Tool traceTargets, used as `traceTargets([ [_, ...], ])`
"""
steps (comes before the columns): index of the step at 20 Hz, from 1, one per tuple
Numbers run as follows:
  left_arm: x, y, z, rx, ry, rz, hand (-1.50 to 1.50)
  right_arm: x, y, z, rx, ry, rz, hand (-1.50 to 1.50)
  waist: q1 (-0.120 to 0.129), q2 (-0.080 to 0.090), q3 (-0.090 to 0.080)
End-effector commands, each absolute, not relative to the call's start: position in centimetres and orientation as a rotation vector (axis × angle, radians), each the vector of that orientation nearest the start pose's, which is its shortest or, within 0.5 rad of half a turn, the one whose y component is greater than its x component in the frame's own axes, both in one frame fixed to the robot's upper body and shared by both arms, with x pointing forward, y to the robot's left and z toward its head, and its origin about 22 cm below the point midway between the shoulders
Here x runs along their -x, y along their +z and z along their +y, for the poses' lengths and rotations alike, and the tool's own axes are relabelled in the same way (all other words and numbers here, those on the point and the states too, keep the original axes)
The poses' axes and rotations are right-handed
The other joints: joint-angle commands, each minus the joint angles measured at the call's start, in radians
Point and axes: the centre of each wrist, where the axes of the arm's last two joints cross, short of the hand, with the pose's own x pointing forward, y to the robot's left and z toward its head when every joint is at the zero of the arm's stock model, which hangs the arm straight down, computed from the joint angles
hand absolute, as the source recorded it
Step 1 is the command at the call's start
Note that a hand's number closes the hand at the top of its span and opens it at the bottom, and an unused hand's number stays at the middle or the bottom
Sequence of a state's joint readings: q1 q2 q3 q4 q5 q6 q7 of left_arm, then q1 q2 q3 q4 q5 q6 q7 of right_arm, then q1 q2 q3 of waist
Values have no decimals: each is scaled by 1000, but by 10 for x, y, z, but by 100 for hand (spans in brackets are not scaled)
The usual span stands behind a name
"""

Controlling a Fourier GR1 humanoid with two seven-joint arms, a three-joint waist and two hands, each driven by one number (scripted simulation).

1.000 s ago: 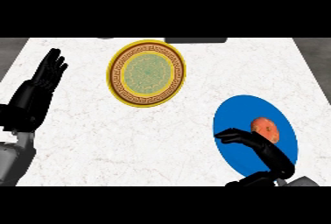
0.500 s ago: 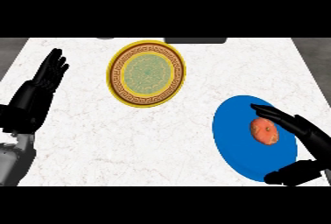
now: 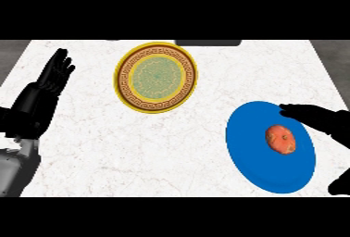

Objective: Pick the squash from the plate and place it in the plate

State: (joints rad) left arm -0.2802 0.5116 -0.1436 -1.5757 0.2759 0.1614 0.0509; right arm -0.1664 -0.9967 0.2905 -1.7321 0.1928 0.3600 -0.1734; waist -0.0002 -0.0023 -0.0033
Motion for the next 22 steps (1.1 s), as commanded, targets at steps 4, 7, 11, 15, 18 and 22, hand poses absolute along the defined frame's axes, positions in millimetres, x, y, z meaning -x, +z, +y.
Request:
traceTargets([
  [4,-296,96,283,-132,-255,-1741,0,-258,135,-306,406,1642,-1150,-150,7,3,3],
  [7,-307,112,298,-140,-237,-1737,0,-256,128,-297,466,1645,-1166,-150,1,3,3],
  [11,-303,114,286,-156,-229,-1747,0,-264,104,-287,521,1653,-1125,-150,6,3,4],
  [15,-291,80,284,-134,-238,-1754,0,-281,90,-291,569,1638,-1049,-150,9,4,3],
  [18,-310,111,283,-155,-216,-1760,0,-284,94,-295,599,1665,-992,-150,2,3,3],
  [22,-295,109,271,-129,-219,-1743,0,-288,71,-292,590,1660,-995,-150,3,2,4],
])
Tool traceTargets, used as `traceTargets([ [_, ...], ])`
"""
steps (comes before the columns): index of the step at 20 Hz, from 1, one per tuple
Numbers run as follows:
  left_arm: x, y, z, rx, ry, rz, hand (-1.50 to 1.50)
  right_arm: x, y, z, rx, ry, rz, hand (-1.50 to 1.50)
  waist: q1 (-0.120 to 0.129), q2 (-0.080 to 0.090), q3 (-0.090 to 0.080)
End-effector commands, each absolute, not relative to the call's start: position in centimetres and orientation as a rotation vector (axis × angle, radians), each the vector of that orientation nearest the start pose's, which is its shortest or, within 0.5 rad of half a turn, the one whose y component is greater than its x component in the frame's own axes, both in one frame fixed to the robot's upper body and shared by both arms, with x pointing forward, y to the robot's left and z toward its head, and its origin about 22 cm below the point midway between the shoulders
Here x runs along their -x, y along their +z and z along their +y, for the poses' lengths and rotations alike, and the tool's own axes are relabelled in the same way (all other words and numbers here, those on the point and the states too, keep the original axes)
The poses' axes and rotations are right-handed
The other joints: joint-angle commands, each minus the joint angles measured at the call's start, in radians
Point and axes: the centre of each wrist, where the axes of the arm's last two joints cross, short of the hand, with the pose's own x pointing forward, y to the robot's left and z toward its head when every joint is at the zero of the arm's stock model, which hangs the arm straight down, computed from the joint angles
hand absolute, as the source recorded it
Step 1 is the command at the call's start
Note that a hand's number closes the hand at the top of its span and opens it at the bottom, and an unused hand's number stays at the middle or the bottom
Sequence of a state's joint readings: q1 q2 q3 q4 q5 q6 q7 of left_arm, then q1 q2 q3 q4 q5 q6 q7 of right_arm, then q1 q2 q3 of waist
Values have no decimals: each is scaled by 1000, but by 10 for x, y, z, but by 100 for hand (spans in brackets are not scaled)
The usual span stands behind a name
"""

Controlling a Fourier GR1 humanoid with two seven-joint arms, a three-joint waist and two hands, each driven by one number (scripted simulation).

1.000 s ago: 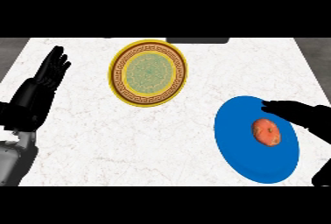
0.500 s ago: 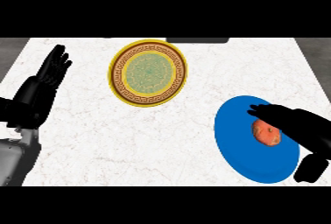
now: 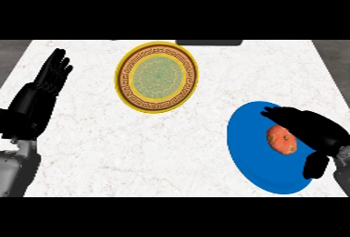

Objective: Pick the squash from the plate and place it in the plate

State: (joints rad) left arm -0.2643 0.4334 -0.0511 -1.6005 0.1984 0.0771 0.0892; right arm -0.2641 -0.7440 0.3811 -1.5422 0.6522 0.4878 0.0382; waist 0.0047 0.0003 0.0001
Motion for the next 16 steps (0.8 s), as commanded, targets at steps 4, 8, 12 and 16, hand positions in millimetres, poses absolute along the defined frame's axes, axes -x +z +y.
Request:
traceTargets([
  [4,-299,105,285,-126,-232,-1737,0,-296,66,-294,565,1663,-978,-150,-3,0,0],
  [8,-286,91,285,-160,-231,-1758,0,-292,19,-299,524,1702,-925,-150,3,1,0],
  [12,-280,115,285,-145,-249,-1732,0,-301,29,-301,578,1675,-910,-150,0,-1,0],
  [16,-289,122,281,-132,-241,-1750,0,-308,2,-309,637,1718,-881,-150,3,1,1],
])
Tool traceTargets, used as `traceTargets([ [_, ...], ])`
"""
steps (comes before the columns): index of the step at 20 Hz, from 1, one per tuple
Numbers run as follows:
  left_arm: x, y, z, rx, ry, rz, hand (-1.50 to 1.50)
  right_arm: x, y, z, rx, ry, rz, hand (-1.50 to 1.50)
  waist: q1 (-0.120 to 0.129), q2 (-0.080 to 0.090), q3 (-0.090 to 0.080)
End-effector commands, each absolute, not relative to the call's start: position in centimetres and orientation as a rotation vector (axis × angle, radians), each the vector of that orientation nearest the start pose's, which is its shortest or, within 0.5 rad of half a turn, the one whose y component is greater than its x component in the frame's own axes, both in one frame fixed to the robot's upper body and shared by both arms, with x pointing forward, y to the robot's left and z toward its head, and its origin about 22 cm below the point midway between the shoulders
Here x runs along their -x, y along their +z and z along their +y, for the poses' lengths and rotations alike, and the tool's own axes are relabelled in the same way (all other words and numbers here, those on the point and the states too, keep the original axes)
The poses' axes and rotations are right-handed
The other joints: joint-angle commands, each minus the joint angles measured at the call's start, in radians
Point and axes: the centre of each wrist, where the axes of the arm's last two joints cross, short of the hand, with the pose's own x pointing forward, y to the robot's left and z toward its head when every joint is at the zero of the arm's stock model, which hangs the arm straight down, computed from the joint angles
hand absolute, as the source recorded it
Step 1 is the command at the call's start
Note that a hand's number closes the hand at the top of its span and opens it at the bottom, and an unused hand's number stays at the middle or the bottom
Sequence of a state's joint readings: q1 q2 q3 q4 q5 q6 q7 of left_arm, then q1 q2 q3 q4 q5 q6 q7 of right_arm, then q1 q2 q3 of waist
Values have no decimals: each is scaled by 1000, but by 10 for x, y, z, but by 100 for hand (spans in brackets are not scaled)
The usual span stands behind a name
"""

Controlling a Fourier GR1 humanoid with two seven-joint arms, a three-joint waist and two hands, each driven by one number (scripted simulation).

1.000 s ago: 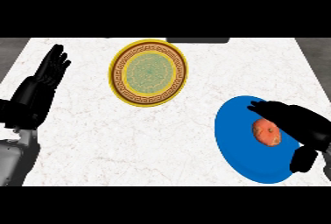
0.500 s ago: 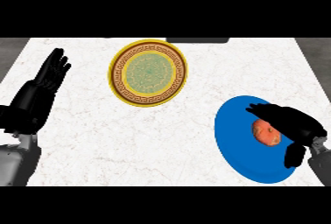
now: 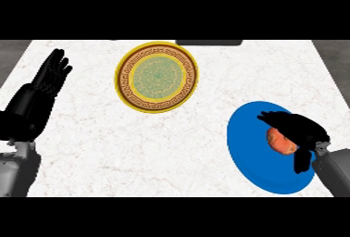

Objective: Pick the squash from the plate and place it in the plate

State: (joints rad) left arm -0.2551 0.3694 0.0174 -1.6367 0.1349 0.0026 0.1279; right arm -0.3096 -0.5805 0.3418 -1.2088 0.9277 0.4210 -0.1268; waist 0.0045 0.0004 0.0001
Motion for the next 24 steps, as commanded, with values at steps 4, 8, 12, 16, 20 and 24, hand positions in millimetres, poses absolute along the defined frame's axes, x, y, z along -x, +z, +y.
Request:
traceTargets([
  [4,-291,95,274,-132,-227,-1743,0,-302,0,-297,630,1656,-1163,150,-2,1,1],
  [8,-285,100,282,-145,-229,-1744,0,-318,-1,-300,736,1620,-1255,150,6,1,1],
  [12,-295,104,289,-179,-194,-1734,0,-303,1,-283,930,1271,-1092,150,-59,-20,-3],
  [16,-285,93,304,-253,-149,-1692,0,-260,-46,-335,1048,902,-657,150,-183,-44,-9],
  [20,-281,93,315,-278,-139,-1674,0,-260,-39,-294,1180,653,-654,150,-153,-54,-15],
  [24,-284,95,306,-246,-164,-1683,0,-260,-19,-216,1185,481,-772,150,-121,-44,-11],
])
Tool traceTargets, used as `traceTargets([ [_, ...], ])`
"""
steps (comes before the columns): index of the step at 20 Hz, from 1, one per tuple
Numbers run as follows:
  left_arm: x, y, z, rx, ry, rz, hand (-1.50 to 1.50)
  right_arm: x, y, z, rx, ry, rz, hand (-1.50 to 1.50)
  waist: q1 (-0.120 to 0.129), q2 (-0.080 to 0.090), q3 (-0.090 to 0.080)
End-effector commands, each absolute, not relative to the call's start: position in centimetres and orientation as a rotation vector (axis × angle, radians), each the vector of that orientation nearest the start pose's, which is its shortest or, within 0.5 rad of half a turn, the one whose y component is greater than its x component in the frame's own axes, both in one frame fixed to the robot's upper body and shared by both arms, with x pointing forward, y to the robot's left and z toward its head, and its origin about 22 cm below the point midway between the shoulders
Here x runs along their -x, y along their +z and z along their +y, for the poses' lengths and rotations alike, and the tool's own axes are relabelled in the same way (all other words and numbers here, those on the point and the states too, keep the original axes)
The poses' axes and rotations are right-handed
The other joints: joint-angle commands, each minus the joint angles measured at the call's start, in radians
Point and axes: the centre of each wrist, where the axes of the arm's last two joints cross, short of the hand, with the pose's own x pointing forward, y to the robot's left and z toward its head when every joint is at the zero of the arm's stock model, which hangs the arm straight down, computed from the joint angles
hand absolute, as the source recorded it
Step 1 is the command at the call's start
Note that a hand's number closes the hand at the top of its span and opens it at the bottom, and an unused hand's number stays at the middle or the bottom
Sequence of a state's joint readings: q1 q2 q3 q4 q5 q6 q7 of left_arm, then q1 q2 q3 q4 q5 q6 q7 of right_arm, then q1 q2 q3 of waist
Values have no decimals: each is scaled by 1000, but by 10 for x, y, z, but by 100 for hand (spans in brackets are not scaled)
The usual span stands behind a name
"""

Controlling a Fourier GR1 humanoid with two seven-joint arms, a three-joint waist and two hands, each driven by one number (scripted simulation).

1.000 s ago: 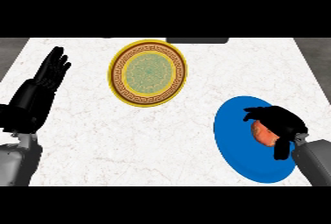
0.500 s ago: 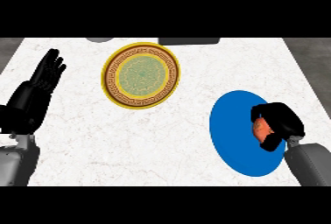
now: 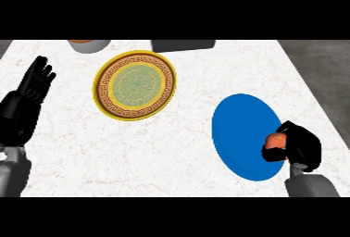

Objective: Pick the squash from the plate and place it in the plate

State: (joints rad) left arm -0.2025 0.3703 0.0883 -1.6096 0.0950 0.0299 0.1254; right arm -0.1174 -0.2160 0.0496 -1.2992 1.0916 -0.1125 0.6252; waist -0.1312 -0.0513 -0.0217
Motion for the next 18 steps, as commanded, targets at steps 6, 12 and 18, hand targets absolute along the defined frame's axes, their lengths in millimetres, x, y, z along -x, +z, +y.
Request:
traceTargets([
  [6,-289,99,287,-184,-220,-1710,0,-262,67,-124,1264,330,-1105,150,95,19,15],
  [12,-289,95,286,-134,-243,-1721,0,-230,111,-58,1300,248,-1210,150,148,39,18],
  [18,-307,105,271,-111,-262,-1750,0,-258,130,-28,1330,269,-1259,150,169,56,20],
])
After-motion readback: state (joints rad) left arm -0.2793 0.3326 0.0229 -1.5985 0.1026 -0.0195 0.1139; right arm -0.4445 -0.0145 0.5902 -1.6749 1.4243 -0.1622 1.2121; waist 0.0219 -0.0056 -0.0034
